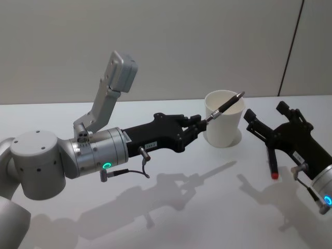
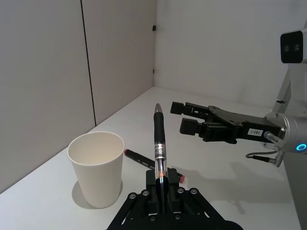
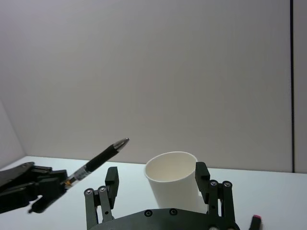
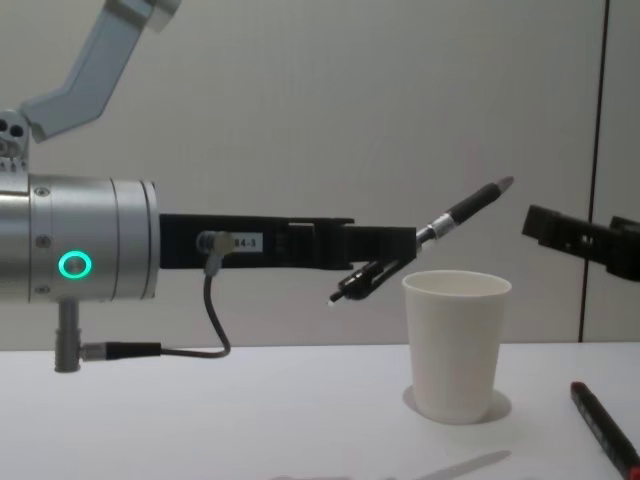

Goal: Place the pen into the pen holder.

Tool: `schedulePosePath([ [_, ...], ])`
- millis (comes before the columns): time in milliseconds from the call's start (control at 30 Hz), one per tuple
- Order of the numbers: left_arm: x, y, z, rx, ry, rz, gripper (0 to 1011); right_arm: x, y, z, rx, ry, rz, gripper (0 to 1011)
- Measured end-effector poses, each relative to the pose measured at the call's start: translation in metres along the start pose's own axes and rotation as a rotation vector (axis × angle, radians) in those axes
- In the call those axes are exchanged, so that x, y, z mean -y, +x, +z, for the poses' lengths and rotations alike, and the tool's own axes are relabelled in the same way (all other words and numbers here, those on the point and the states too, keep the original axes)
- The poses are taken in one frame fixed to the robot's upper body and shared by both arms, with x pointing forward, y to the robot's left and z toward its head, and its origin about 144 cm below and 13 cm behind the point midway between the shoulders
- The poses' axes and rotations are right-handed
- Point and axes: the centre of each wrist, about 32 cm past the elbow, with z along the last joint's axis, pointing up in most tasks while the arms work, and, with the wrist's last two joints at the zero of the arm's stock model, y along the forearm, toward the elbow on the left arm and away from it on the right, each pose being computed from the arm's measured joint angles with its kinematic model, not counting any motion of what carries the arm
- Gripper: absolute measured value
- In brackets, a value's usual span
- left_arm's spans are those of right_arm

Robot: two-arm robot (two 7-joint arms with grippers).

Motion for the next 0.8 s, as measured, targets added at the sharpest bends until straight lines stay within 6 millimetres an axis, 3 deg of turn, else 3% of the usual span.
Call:
schedulePosePath([
  [800, 0.0006, -0.0003, -0.0001, 0.001, 0.0, 0.0, 149, 0.0005, -0.0079, -0.0009, -0.416, 0.031, 0.103, 1001],
])
